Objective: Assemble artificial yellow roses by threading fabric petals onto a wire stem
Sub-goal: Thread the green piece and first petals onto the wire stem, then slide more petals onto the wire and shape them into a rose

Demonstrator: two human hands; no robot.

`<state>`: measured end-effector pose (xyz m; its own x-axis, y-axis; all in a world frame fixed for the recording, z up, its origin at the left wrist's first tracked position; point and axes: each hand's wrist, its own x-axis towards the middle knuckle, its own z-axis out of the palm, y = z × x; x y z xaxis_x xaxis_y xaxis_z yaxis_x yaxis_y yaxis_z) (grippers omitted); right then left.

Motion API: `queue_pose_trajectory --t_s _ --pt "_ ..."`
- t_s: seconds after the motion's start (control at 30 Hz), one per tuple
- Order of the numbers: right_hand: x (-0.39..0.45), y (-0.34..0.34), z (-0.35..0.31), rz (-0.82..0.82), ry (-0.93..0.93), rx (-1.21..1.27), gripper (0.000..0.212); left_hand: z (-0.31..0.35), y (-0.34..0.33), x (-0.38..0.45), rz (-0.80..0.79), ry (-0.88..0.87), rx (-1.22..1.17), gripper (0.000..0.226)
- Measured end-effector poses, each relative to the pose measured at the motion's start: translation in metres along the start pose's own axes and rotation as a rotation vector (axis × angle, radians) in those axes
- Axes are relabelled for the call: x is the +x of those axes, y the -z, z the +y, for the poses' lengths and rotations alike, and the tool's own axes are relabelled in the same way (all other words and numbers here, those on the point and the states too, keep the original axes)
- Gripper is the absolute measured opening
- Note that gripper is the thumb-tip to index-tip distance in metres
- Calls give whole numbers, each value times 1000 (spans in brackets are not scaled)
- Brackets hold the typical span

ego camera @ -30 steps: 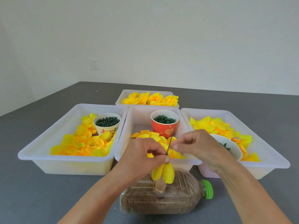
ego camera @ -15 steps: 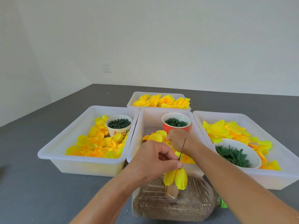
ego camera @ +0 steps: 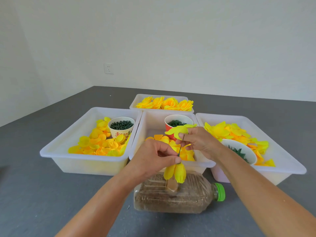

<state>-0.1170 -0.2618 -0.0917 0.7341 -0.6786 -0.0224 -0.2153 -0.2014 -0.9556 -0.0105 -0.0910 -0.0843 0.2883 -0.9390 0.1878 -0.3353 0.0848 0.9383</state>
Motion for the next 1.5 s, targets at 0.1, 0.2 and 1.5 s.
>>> queue_pose_trajectory --t_s 0.1,0.2,1.5 --pt "-17 6 -3 -100 11 93 10 3 3 -1 -33 6 -10 19" --pt "-32 10 -7 -133 43 142 10 3 11 -1 -101 23 -27 12" --pt "-55 20 -64 58 220 354 28 65 8 53 56 161 -404 31"
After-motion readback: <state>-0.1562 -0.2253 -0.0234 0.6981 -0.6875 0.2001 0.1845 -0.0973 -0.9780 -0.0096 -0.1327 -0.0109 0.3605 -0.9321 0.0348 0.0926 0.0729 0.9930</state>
